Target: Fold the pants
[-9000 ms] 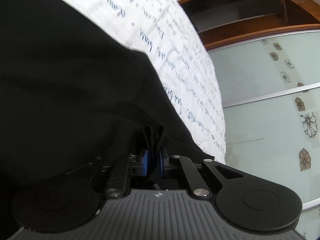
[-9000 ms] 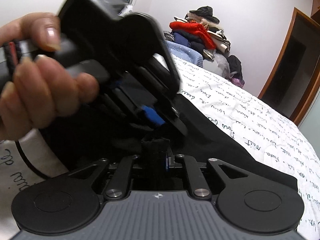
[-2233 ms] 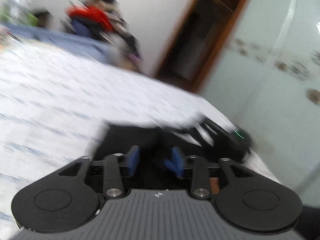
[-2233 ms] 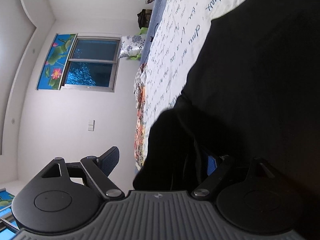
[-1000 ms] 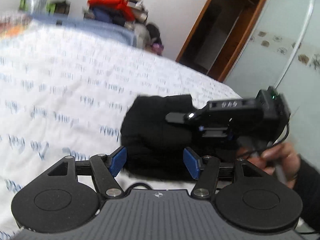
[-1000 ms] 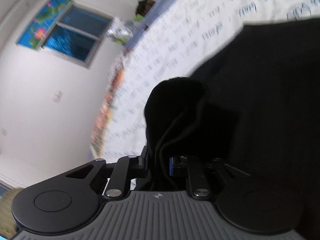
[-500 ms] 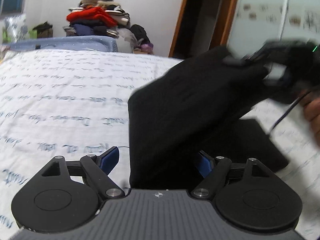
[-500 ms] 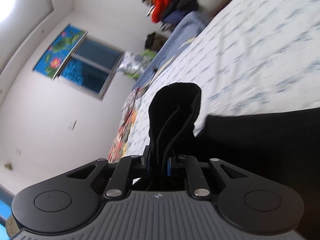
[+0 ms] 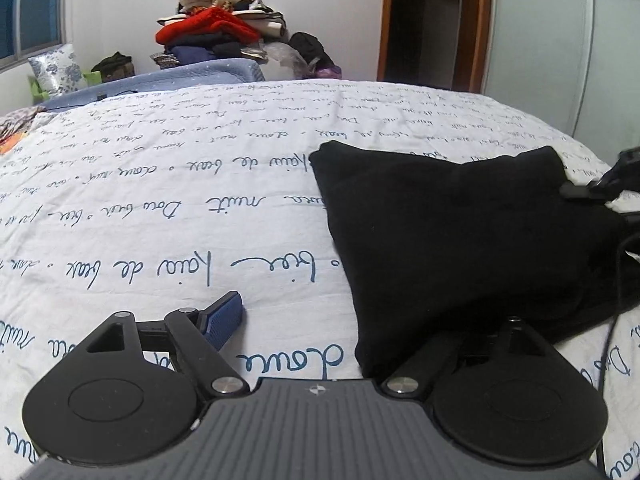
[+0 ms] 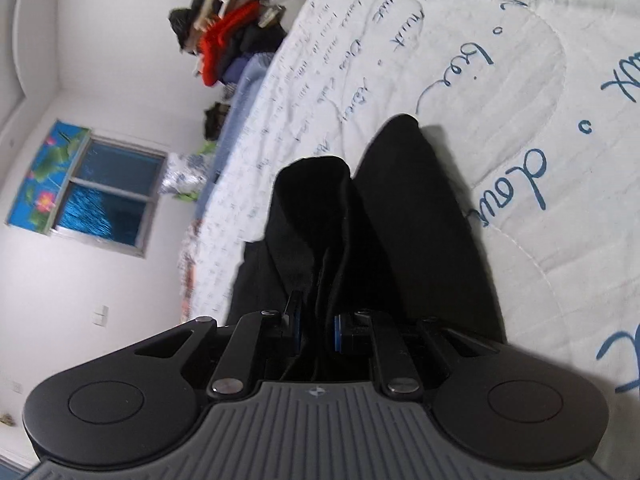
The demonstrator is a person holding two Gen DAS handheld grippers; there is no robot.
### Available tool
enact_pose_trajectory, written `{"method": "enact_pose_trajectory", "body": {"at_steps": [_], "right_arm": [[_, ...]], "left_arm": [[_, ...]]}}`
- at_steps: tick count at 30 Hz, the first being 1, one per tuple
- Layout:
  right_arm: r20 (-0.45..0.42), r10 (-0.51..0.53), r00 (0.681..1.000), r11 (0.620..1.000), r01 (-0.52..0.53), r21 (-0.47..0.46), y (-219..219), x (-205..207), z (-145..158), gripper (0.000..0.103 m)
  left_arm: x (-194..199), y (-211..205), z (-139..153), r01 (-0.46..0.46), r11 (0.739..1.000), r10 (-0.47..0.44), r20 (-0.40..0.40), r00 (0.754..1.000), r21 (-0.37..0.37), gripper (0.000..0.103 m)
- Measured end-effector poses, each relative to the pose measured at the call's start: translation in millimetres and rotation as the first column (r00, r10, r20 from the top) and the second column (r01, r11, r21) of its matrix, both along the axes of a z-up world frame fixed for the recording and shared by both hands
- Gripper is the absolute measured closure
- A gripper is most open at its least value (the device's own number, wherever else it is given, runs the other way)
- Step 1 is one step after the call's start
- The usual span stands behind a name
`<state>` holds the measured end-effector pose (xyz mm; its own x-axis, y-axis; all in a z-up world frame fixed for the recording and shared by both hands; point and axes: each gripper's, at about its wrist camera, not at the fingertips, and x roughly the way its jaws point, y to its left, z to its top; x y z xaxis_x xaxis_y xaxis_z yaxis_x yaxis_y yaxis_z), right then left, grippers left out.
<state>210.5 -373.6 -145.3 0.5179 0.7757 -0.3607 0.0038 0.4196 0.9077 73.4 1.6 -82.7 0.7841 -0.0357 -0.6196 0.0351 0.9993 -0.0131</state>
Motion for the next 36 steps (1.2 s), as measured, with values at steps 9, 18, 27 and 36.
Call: {"method": "enact_pose_trajectory", "body": {"at_steps": [9, 18, 27, 36], "right_arm": [[0.056, -0.056, 0.997, 0.992, 0.049, 0.12, -41, -43, 4, 0.098], [0.108, -0.04, 0.993, 0.975, 0.015, 0.221, -66, -65, 5, 0.09], [0.161, 0.156, 0.975, 0.986, -0.143, -0.089, -40, -88, 58, 0.02], [0.167, 0.213, 0.963, 0.951, -0.164, -0.263, -52, -121, 62, 0.094]], "left_arm": [[-9, -18, 3, 0.105, 0.992, -0.109, 0.066, 0.992, 0.071, 0.075], [-4, -27, -1, 0.118, 0.986, -0.126, 0.059, 0.99, 0.121, 0.082], [1, -23, -2, 0.131, 0.988, -0.135, 0.051, 0.989, 0.087, 0.085], [1, -26, -1, 0.141, 0.984, -0.146, 0.042, 0.988, 0.111, 0.076]]}}
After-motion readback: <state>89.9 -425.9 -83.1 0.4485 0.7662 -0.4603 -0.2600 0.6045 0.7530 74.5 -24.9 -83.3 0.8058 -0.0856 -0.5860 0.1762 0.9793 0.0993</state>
